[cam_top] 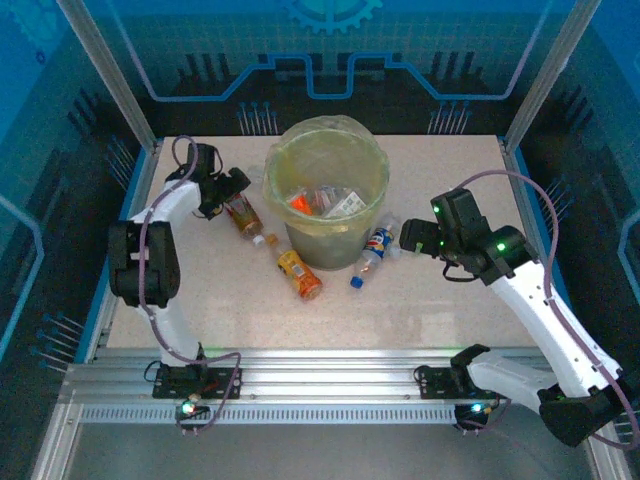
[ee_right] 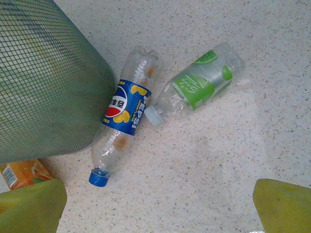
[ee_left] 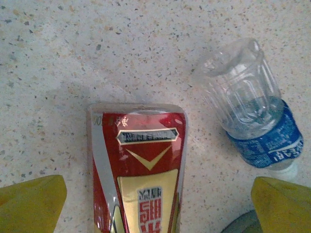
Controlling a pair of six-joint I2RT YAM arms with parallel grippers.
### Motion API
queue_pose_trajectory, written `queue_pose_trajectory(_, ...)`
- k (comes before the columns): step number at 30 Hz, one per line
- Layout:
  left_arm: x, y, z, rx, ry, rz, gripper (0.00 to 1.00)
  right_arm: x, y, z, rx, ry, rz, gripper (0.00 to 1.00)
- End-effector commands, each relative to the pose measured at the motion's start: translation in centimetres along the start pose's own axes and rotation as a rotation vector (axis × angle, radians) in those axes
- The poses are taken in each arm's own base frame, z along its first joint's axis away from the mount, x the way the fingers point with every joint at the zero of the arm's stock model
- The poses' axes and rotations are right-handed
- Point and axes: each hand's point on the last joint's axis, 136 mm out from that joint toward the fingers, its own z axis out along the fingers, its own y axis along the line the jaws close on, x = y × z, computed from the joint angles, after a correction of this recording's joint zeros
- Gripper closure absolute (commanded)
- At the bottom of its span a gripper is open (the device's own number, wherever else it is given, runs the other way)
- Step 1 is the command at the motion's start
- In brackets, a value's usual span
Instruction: Put the plastic bottles in the bin
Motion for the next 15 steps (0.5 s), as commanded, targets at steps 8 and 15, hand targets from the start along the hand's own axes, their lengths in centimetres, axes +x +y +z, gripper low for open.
queue_pose_trajectory(8,0.3,2.0,2.3,-0.095,0.061,0.025,0.01,0.1,-0.6,-0.5,-0.012,-0.021,0.046,0.00)
queue_pose_trajectory(15,1.3,3.5,3.8,-0.143,0.090,0.019,0.02,-0.1,-0.2,-0.4,-0.023,-0.023,0.050,0.00)
